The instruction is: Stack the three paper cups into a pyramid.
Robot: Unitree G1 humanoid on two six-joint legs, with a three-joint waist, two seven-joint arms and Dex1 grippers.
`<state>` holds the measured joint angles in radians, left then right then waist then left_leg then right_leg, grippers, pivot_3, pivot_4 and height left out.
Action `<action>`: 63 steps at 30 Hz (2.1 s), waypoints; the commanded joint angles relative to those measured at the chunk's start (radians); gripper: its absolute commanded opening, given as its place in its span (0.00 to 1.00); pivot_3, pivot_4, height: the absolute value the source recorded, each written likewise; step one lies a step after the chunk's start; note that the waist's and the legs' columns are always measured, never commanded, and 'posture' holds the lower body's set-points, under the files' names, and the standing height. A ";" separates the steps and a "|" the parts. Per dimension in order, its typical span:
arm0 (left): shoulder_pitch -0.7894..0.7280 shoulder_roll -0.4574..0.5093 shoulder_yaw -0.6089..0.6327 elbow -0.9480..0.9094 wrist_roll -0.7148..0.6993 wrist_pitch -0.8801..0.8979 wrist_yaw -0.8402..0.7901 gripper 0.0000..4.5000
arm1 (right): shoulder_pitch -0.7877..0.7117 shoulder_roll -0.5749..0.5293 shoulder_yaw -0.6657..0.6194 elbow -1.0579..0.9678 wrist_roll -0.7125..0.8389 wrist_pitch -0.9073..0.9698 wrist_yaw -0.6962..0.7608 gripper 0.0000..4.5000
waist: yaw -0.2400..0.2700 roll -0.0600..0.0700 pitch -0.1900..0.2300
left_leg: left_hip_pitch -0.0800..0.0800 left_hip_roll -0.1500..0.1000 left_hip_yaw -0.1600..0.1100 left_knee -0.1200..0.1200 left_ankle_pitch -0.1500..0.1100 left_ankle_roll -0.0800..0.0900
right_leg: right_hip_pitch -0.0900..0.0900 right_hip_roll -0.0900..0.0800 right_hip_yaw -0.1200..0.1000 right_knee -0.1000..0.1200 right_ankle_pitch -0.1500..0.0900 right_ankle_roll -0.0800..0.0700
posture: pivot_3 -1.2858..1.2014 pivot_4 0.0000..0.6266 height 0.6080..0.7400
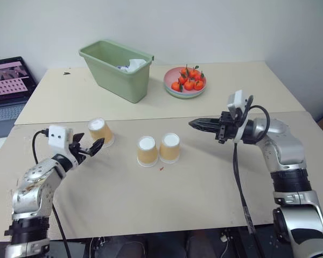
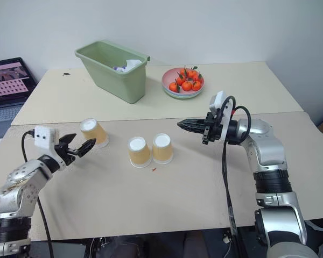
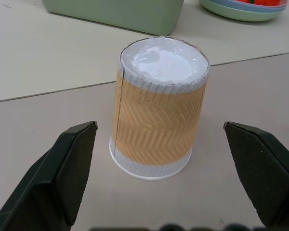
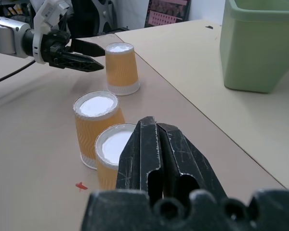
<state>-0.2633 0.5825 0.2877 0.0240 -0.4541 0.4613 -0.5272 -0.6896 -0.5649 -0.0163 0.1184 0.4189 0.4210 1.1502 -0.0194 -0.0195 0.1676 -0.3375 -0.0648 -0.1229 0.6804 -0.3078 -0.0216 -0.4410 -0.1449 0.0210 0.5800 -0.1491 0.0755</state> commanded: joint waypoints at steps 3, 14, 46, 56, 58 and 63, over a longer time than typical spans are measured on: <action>-0.101 0.024 -0.020 0.101 0.050 -0.062 -0.041 1.00 | 0.006 -0.019 -0.038 -0.058 0.039 0.012 -0.012 0.07 | -0.003 0.000 0.000 | 0.000 0.000 0.000 0.000 0.001 -0.001 | 0.000 0.000 0.000 0.000 0.000 0.000 | 0.52 0.24 0.90; -0.240 -0.007 -0.074 0.276 0.122 -0.166 -0.079 0.74 | 0.033 -0.041 -0.048 -0.092 0.060 0.027 -0.035 0.06 | -0.006 0.000 0.000 | -0.001 0.000 0.000 0.000 0.001 -0.003 | 0.000 0.000 0.000 0.001 0.001 0.001 | 0.52 0.24 0.90; -0.565 0.105 -0.281 -0.032 -0.184 0.310 -0.552 0.57 | 0.073 -0.070 -0.062 -0.140 0.070 0.045 -0.072 0.06 | -0.025 -0.001 0.000 | -0.009 -0.002 -0.002 0.012 0.000 -0.001 | -0.004 -0.001 -0.003 0.007 0.002 0.003 | 0.52 0.24 0.90; -0.589 0.045 -0.354 0.045 -0.092 0.222 -0.586 0.57 | 0.096 -0.078 -0.082 -0.176 0.077 0.069 -0.088 0.06 | -0.023 -0.001 0.000 | -0.010 -0.002 -0.002 0.014 0.000 0.000 | -0.004 -0.001 -0.003 0.008 0.002 0.003 | 0.52 0.24 0.90; -0.600 0.032 -0.356 0.057 -0.085 0.217 -0.592 0.57 | 0.103 -0.078 -0.083 -0.183 0.078 0.071 -0.092 0.06 | -0.022 -0.001 0.000 | -0.010 -0.003 -0.002 0.014 0.000 0.000 | -0.004 -0.001 -0.003 0.008 0.002 0.003 | 0.52 0.24 0.90; -0.616 0.005 -0.367 0.088 -0.058 0.192 -0.596 0.57 | 0.111 -0.080 -0.084 -0.191 0.086 0.073 -0.105 0.06 | -0.023 -0.001 0.000 | -0.011 -0.003 -0.002 0.014 0.000 0.000 | -0.004 -0.001 -0.003 0.008 0.002 0.003 | 0.52 0.24 0.90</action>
<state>-0.8511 0.5924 -0.0861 0.1101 -0.5269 0.6879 -1.1163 -0.5742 -0.6302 -0.0623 -0.0279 0.4809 0.4919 1.0562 -0.0422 -0.0201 0.1679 -0.3480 -0.0673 -0.1248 0.6949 -0.3079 -0.0215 -0.4448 -0.1461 0.0182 0.5882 -0.1467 0.0785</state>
